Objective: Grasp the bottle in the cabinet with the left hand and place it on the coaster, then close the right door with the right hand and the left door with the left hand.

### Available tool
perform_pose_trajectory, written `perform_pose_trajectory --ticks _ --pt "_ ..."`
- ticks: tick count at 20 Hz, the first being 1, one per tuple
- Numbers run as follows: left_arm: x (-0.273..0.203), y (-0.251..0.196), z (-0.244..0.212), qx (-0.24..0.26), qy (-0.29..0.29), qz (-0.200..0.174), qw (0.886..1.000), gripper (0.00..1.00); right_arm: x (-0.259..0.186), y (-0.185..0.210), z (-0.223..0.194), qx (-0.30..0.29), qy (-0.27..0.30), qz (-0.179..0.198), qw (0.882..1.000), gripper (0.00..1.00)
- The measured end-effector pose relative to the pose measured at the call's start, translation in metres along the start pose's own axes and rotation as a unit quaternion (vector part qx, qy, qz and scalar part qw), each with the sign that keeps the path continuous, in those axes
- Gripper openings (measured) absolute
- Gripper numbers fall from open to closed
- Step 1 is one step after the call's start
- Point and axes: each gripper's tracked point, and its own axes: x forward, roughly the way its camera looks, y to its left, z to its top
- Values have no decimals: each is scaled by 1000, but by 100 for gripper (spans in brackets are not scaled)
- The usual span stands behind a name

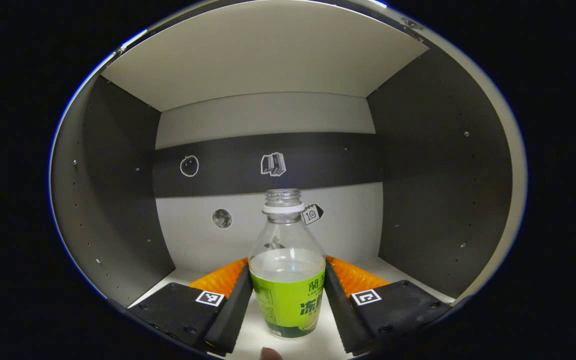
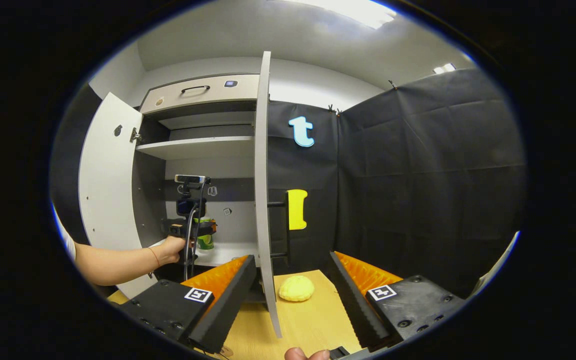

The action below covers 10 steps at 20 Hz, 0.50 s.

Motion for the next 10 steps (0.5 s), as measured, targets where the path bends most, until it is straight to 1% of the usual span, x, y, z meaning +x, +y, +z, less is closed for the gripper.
perform_pose_trajectory --ticks 4,10 --pt "-43 -2 22 -7 -16 -18 1000 77 -1 -1 4 0 -6 3 1000 97" --pt "-140 8 33 -12 -34 -40 999 77 -5 3 8 0 -16 15 1000 97"
